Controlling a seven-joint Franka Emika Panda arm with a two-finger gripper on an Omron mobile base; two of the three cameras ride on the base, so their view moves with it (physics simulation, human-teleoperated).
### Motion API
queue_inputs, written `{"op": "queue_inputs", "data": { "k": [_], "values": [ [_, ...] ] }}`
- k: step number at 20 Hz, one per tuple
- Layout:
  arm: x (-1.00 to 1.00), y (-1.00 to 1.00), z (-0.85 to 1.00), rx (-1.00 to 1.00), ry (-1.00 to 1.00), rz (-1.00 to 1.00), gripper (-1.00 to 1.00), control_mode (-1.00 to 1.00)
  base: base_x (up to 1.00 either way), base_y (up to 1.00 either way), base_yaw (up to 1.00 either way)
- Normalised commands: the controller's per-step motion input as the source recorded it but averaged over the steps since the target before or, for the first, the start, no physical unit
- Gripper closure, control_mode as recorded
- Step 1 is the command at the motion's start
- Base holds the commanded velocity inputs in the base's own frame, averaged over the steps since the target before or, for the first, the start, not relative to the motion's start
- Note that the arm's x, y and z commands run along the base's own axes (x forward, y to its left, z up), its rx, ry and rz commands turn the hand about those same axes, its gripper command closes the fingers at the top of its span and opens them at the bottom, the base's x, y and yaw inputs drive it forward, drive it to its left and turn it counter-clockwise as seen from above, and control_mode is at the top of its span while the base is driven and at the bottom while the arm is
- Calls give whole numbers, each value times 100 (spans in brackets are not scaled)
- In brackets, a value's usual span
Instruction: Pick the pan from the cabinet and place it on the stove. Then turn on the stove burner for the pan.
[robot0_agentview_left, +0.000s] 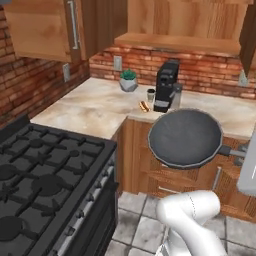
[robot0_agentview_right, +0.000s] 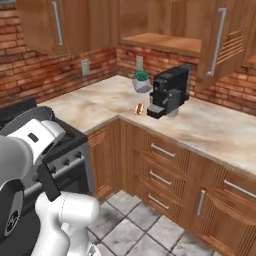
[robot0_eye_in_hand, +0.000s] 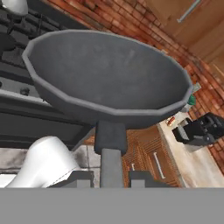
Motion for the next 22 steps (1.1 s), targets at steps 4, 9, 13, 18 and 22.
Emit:
{"op": "queue_inputs", "data": {
  "k": [4, 9, 13, 18, 22],
  "values": [
    [0, 0, 0, 0, 0, 0, 100, 100, -2, 0, 43],
    [0, 0, 0, 0, 0, 0, 100, 100, 0, 0, 46],
    [0, 0, 0, 0, 0, 0, 100, 100, 0, 0, 47],
    [0, 0, 0, 0, 0, 0, 100, 100, 0, -6, 45],
    [0, 0, 0, 0, 0, 0, 100, 100, 5, -16, 41]
  ]
}}
